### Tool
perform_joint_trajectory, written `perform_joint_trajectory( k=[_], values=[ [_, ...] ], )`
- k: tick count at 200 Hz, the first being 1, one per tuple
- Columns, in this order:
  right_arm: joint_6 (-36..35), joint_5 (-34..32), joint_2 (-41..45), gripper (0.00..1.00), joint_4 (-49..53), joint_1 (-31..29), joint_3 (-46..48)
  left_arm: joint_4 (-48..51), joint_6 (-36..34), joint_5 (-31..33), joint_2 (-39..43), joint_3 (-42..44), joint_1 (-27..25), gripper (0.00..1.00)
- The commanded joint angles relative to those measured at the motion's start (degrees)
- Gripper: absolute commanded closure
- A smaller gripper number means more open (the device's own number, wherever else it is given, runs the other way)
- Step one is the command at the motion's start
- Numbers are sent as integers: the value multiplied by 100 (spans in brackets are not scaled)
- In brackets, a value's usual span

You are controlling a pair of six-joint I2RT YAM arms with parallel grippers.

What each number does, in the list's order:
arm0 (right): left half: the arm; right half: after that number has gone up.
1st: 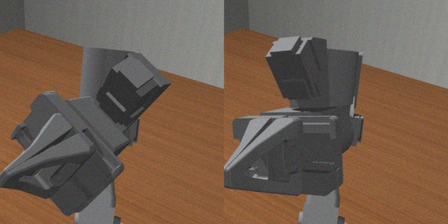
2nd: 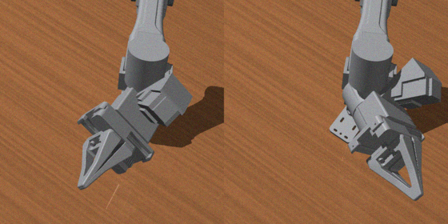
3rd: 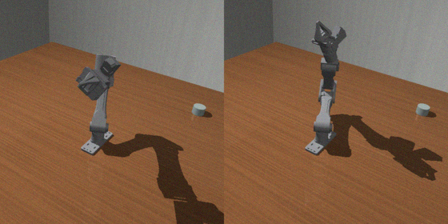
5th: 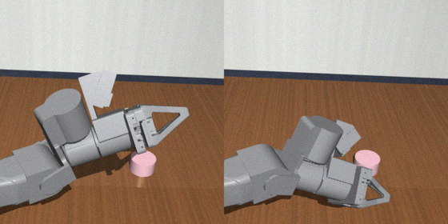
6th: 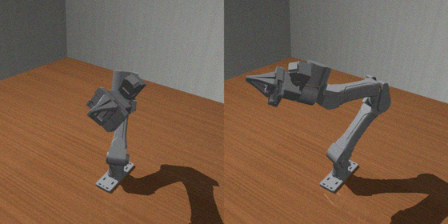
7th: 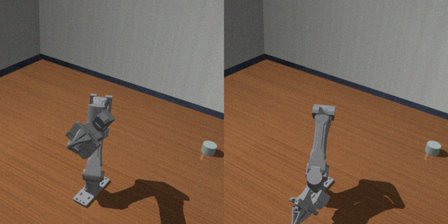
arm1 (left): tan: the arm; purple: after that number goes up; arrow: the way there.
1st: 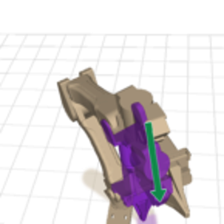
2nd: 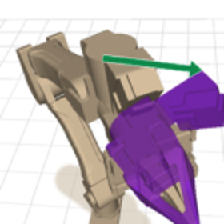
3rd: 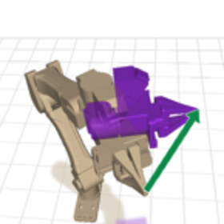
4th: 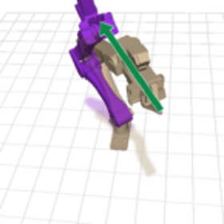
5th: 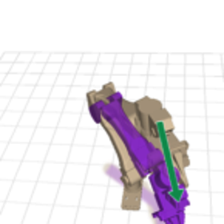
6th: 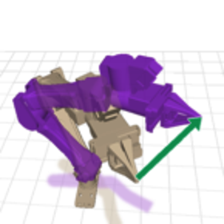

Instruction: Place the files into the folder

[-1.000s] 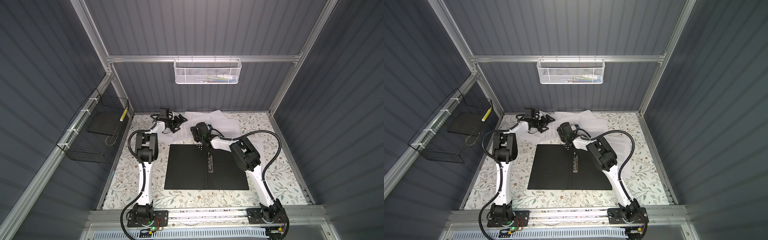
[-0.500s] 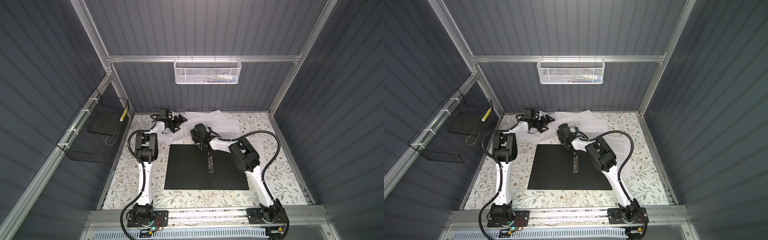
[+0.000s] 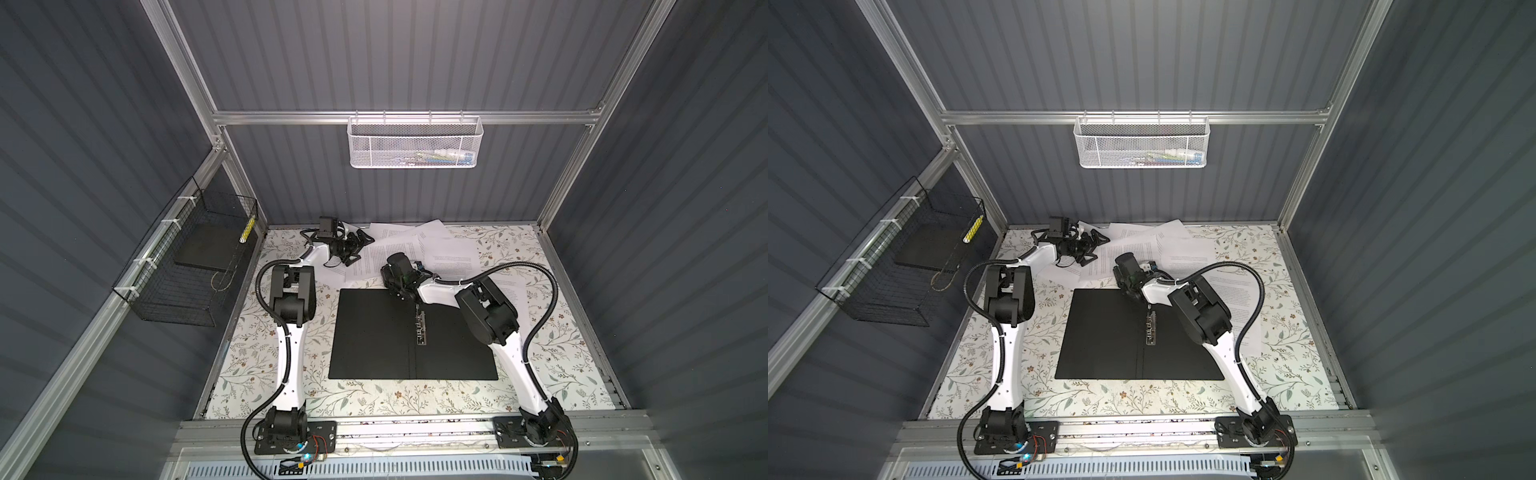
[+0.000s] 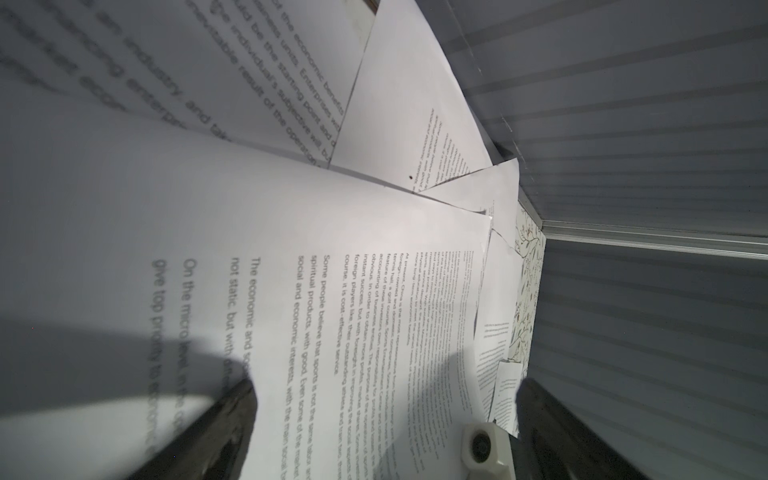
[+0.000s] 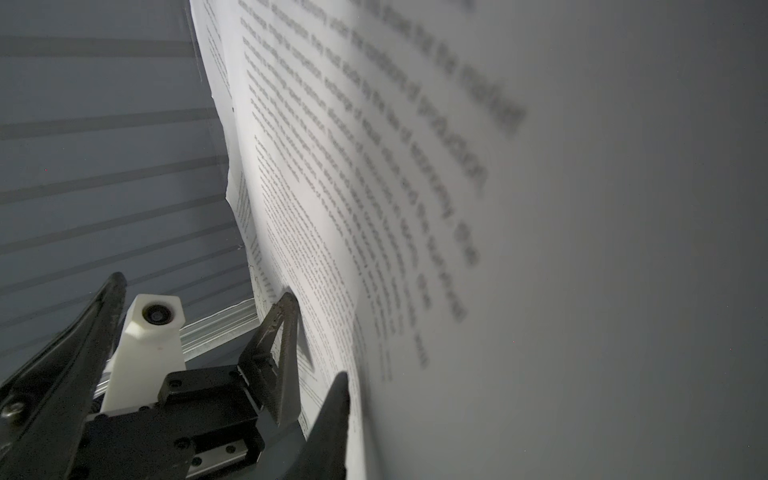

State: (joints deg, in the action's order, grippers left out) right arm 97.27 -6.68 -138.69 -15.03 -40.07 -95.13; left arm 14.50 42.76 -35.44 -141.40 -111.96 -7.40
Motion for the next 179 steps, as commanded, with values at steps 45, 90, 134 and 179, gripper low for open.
perform_joint_trajectory(
  k=[45,90,134,179],
  values=[
    [-51,-156,243,93,333,-35,-17,1398,5,723,-783,493,10,1],
    [-833,-138,631,100,1298,61,-373,1745,-456,651,-280,-13,-16,1],
    [-2118,662,1480,100,1509,375,49,2195,-910,633,884,-629,-40,0],
    [-4159,2069,2599,100,2826,948,257,2076,-927,891,2399,-253,-171,0]
  ],
)
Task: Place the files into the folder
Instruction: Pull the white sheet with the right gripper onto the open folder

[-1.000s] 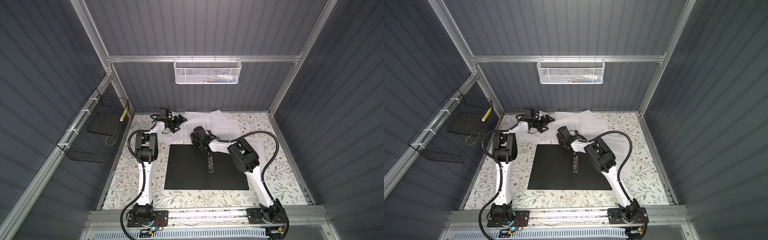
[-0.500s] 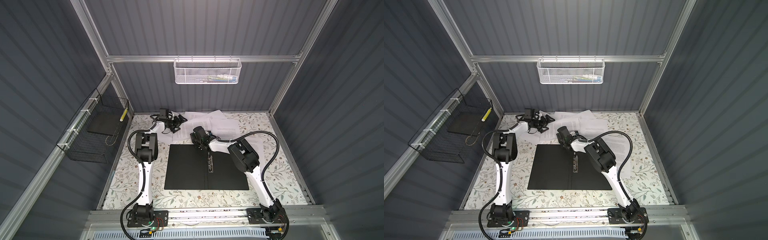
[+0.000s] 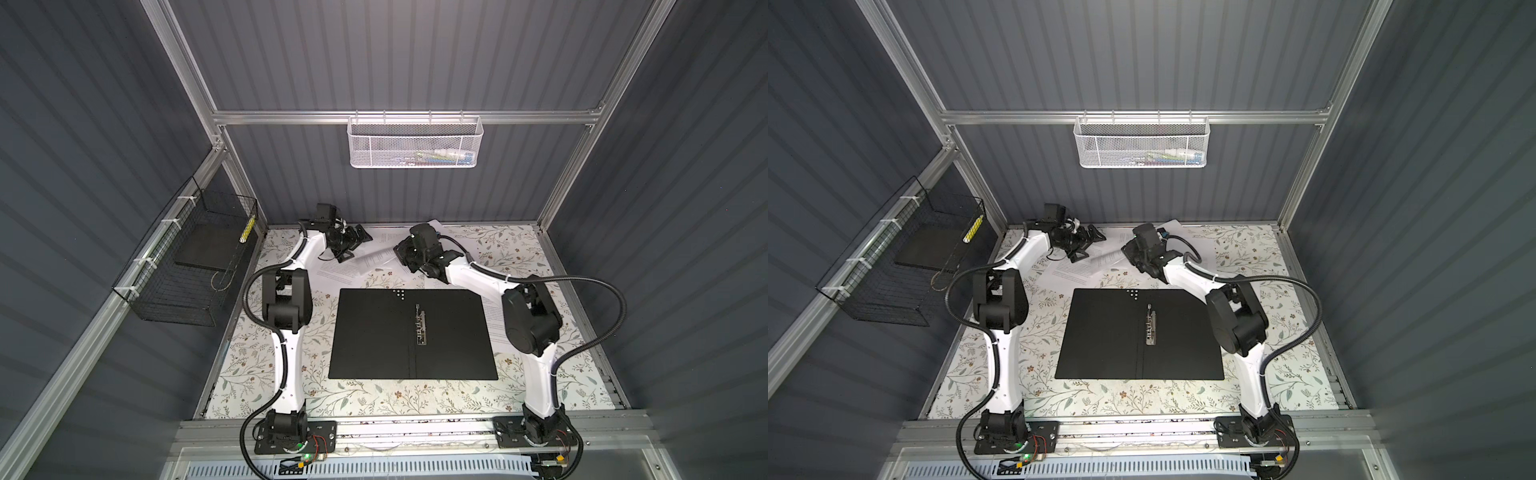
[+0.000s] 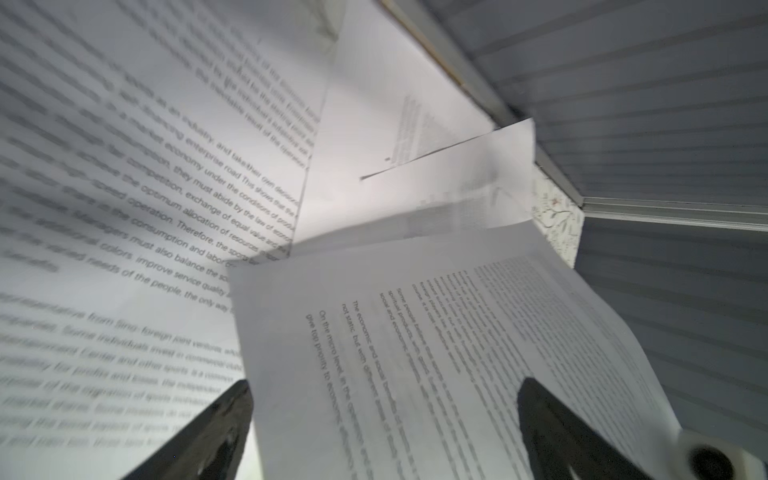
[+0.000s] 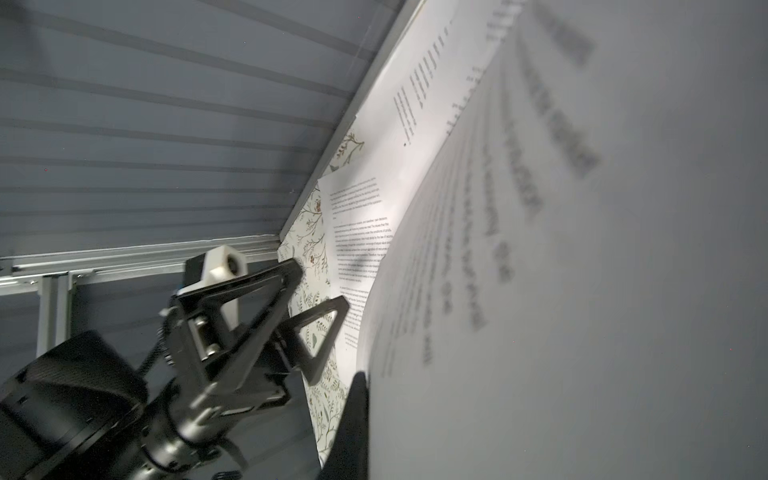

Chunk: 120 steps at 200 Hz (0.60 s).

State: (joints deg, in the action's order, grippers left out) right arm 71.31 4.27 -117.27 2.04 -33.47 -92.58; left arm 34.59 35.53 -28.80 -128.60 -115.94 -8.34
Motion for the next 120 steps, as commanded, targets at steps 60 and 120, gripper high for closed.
perform_joint_trajectory(
  k=[60,120],
  values=[
    [-4846,2901,1302,100,4853,861,-1262,-388,-573,568,3090,2216,-156,0],
    [-6127,3310,1862,100,6474,1716,-195,343,-1329,716,3779,3087,-791,0]
  ],
)
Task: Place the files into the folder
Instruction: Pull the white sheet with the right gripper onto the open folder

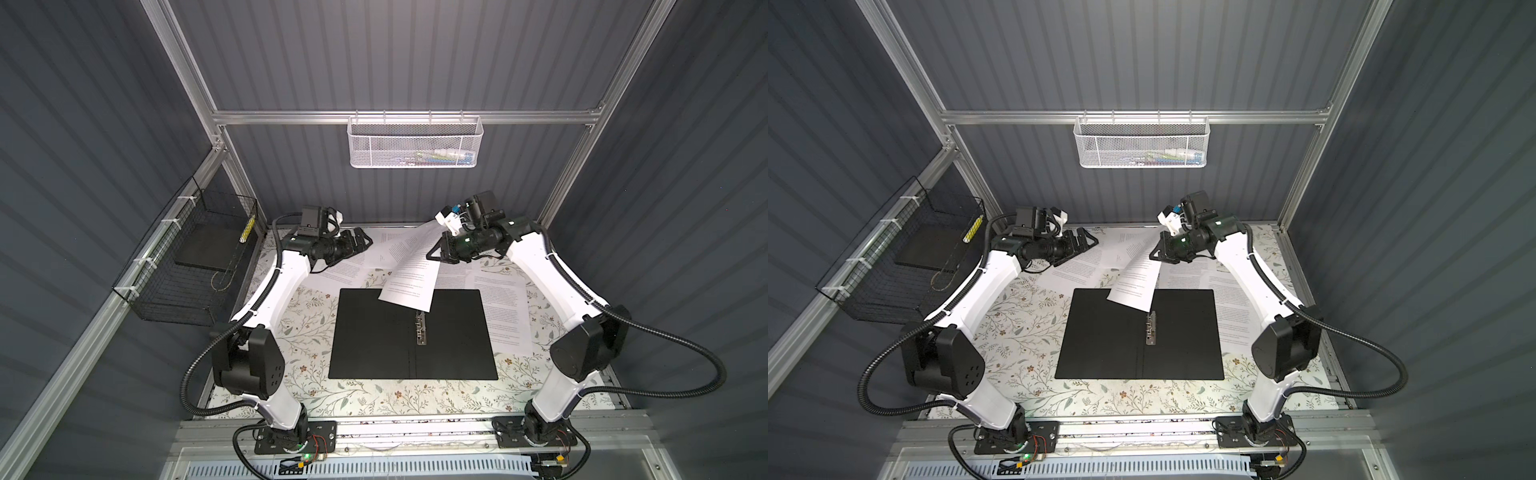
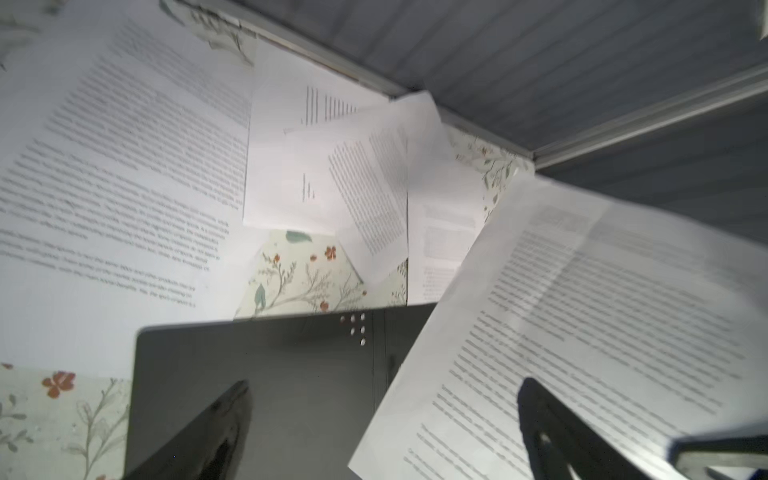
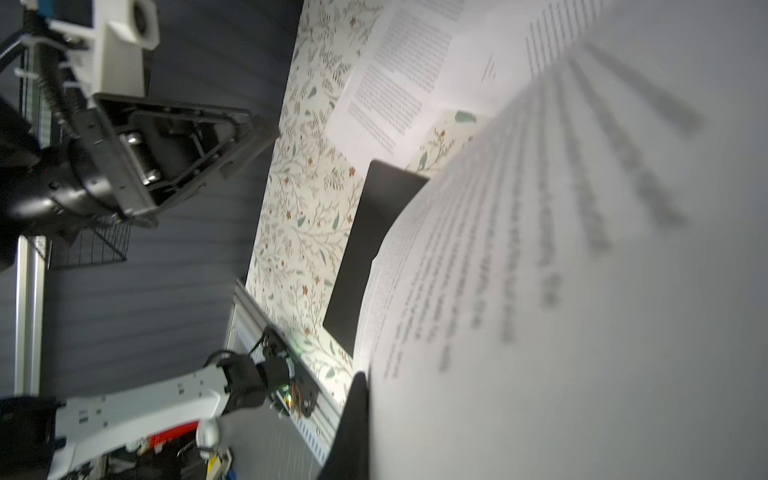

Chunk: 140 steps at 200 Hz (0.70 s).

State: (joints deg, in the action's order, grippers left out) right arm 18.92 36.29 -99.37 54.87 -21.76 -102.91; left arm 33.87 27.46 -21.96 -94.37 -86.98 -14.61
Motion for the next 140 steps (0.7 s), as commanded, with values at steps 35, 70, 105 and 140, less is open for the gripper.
perform_joint_trajectory(
  k=[35,70,105,140],
  values=[
    [-1432,-1824,-416,100,1800,776,1530,112,-608,268,748,862,-282,0],
    [-1516,-2917,-1274,100,1949,850,1476,-143,-668,270,656,1098,-522,0],
    [-1730,-3639,-1398,100,1997,818,1380,-474,-755,350,564,1472,-674,0],
    [-1929,-3549,-1249,100,1764,714,1516,-576,-639,-219,375,1460,-675,0]
  ],
)
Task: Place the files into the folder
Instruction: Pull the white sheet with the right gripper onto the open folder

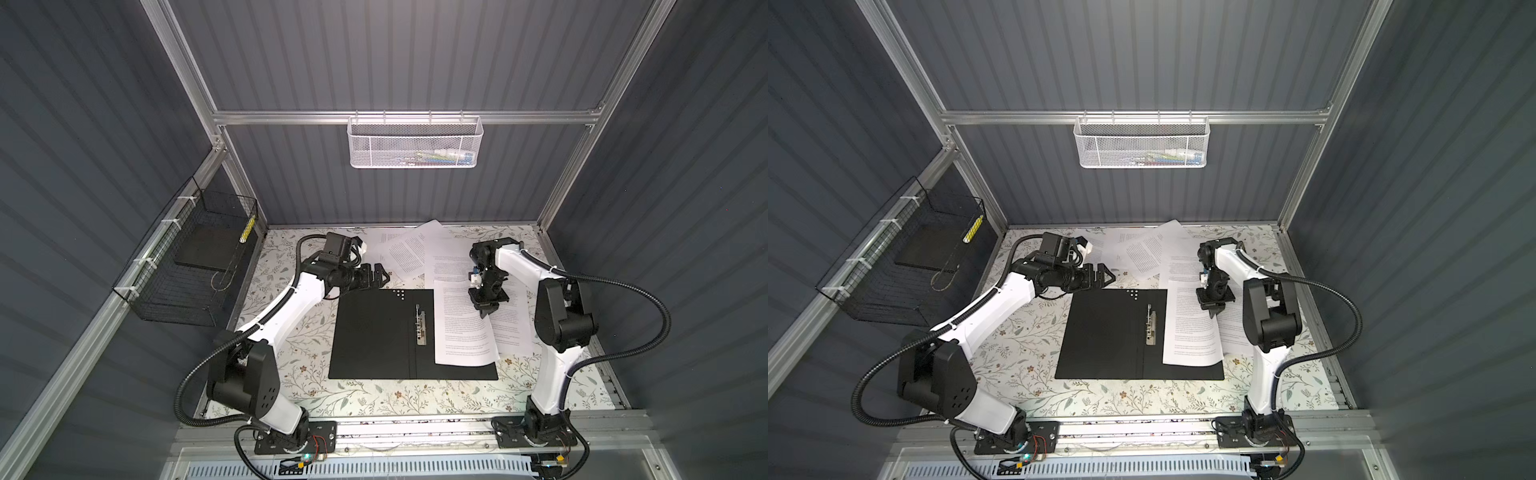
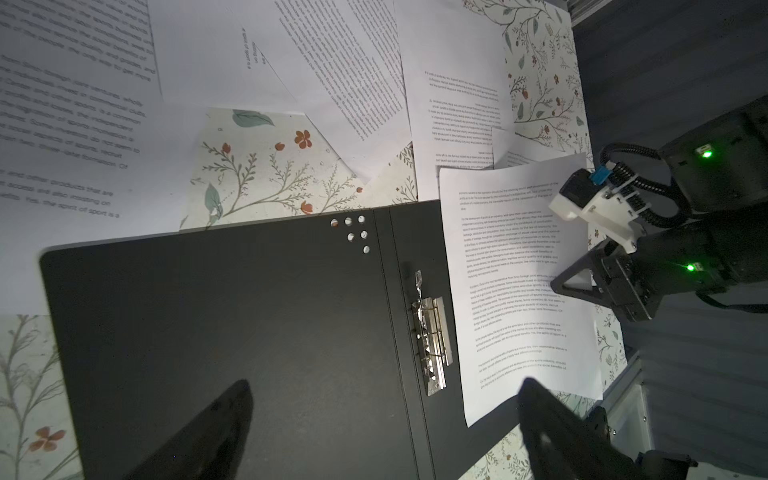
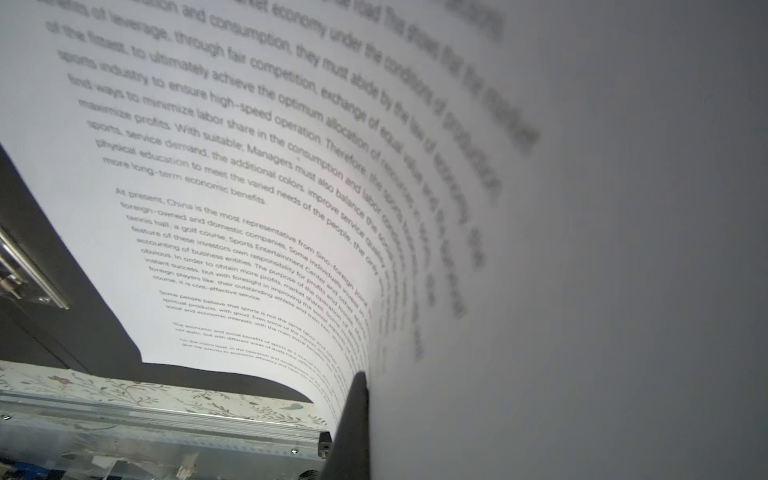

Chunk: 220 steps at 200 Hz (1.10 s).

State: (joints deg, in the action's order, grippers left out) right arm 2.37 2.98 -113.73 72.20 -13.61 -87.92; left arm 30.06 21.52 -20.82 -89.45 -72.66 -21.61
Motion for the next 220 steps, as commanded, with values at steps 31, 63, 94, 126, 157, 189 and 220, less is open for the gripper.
perform_joint_trajectory(
  k=[31,63,94,126,157,189,220],
  values=[
    [-363,29,337,100,-200,-268,228,-200,-31,-370,-187,37,25,0],
    [-379,188,384,100,-176,-423,257,-212,-7,-446,-241,46,29,0],
    [-358,270,513,100,-231,-518,267,-226,13,-461,-240,60,25,0],
    [-374,348,537,100,-242,-604,253,-228,24,-467,-253,59,30,0],
    [-404,431,550,100,-260,-691,288,-216,21,-458,-241,62,33,0],
    [-422,441,476,100,-201,-728,319,-215,19,-454,-240,60,34,0],
    [-404,297,464,100,-122,-727,364,-206,19,-449,-240,65,34,0]
  ],
)
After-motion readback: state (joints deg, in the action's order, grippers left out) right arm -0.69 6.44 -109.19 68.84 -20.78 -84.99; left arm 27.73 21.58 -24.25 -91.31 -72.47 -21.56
